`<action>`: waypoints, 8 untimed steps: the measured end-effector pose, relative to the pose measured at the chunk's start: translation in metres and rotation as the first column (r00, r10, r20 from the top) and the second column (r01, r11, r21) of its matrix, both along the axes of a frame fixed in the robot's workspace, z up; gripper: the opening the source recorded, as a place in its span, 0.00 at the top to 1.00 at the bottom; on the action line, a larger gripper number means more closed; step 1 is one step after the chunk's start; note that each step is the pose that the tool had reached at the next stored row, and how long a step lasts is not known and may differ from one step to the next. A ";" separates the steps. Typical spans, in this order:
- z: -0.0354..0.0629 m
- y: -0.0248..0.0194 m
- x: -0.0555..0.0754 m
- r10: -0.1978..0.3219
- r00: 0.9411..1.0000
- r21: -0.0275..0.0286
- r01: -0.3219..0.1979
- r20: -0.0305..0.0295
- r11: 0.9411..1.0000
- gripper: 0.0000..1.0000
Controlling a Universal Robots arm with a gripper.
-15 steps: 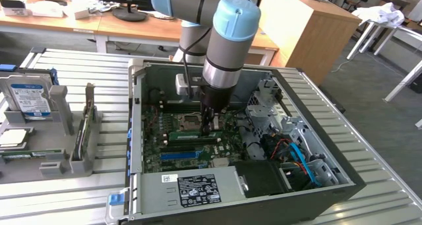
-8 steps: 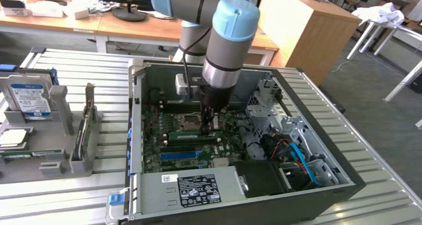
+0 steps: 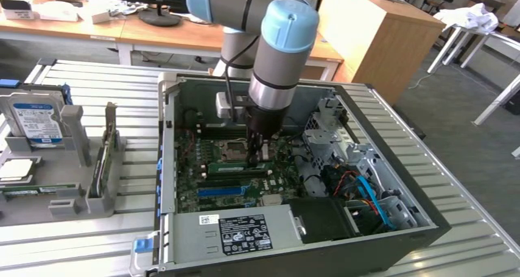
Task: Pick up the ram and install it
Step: 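Insert the ram into the slot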
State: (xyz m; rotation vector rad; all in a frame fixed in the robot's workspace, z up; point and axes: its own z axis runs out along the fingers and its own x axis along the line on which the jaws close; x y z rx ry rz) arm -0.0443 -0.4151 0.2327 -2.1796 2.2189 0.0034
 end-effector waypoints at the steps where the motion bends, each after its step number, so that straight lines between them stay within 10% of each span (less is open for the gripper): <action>1: -0.0005 0.0002 0.000 0.000 1.000 0.000 0.000 0.000 1.000 0.88; 8: -0.0018 0.0008 0.000 0.000 1.000 0.000 0.000 0.000 1.000 0.88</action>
